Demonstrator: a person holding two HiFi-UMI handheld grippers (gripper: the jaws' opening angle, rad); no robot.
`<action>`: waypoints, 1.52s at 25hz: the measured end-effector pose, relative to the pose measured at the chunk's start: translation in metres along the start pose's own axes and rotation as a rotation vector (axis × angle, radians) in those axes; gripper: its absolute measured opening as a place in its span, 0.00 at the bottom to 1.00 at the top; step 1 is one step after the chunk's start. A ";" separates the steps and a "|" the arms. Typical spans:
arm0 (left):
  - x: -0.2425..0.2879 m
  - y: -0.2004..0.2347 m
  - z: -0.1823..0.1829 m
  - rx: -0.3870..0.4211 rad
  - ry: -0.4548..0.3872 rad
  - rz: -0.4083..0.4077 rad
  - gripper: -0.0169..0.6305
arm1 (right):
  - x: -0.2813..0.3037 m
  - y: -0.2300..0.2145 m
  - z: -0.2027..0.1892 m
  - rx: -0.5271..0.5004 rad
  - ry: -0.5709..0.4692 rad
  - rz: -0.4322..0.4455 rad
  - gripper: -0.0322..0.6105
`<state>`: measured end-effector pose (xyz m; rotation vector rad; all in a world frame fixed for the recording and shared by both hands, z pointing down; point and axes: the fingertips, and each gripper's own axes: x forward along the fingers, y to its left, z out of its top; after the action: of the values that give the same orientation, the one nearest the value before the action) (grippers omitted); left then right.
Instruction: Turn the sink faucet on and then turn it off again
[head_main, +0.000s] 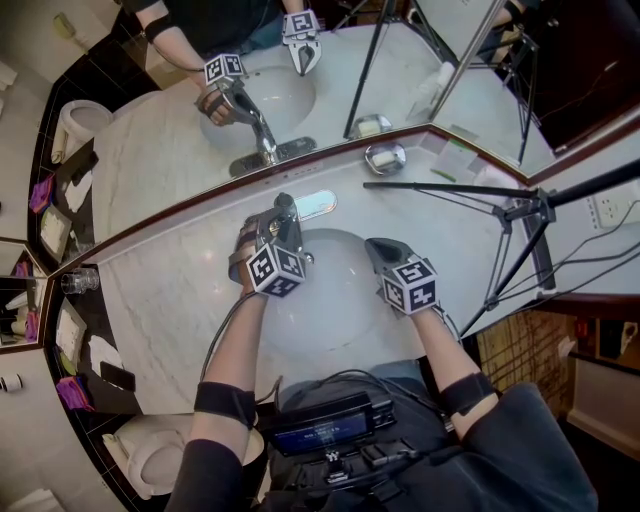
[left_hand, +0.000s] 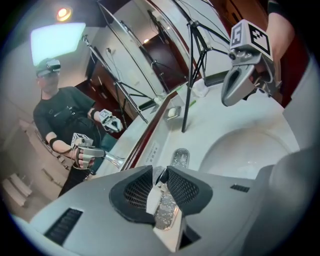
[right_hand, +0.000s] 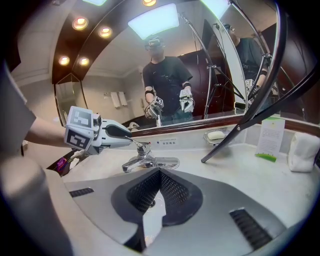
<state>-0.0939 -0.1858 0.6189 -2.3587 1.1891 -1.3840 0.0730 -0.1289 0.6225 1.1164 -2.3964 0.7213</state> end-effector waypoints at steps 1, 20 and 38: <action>0.001 0.003 0.003 0.001 0.001 -0.015 0.18 | 0.000 0.000 0.001 0.001 -0.002 -0.001 0.08; 0.000 0.001 -0.001 -0.034 0.014 -0.042 0.18 | 0.002 0.003 0.004 0.002 -0.006 0.014 0.08; -0.068 -0.006 -0.014 -0.229 -0.042 0.007 0.03 | -0.005 0.020 0.010 -0.023 -0.029 0.035 0.08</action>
<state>-0.1193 -0.1307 0.5840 -2.5163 1.4110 -1.2485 0.0588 -0.1213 0.6060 1.0859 -2.4479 0.6908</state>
